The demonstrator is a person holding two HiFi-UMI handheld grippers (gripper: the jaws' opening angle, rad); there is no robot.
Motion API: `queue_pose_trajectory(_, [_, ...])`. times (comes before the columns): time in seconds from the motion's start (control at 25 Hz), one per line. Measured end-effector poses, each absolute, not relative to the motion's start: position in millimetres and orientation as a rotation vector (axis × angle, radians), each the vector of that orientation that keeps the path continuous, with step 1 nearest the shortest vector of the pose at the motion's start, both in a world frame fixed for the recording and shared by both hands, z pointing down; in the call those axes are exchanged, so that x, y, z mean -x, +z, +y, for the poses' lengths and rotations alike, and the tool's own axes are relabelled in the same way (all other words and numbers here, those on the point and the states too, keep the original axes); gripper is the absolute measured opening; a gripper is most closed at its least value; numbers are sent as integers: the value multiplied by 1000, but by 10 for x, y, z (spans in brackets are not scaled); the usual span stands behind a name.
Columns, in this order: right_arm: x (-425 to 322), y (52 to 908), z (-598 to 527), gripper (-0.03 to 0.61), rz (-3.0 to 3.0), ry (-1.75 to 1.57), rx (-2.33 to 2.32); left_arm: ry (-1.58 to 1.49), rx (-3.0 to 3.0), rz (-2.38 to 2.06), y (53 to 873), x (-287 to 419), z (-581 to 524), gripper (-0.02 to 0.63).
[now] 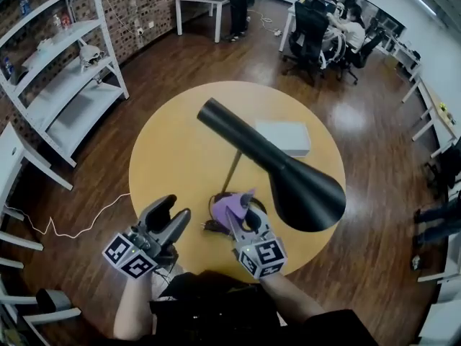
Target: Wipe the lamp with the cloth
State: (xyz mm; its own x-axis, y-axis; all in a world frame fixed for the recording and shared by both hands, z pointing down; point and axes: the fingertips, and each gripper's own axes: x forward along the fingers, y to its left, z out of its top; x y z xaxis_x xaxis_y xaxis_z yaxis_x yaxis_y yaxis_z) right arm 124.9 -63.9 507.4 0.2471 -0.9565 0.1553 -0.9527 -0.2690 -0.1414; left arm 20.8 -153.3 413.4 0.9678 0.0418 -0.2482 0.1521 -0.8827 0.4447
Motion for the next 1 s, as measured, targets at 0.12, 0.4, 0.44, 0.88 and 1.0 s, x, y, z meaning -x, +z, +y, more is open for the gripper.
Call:
queue_pose_trajectory(0.12, [-1402, 4883, -889, 112, 1725, -254, 2571, -300, -2603, 217, 4176, -240, -1928, 212])
queue_pose_trajectory(0.4, [-1486, 4015, -1009, 115, 1475, 15, 2653, -277, -2515, 516, 4085, -583, -2224, 212])
queue_pose_trajectory(0.44, [-1547, 3960, -1025, 115, 1434, 33, 2682, -279, -2497, 550, 4065, -631, -2212, 212])
queue_pose_trajectory(0.88, [-1808, 3420, -1040, 64, 1077, 290, 2786, -205, -2406, 678, 4139, -583, -2109, 212])
queue_pose_trajectory(1.0, [-1800, 3449, -1029, 41, 1090, 379, 2820, -187, -2398, 689, 4177, -551, -2123, 212])
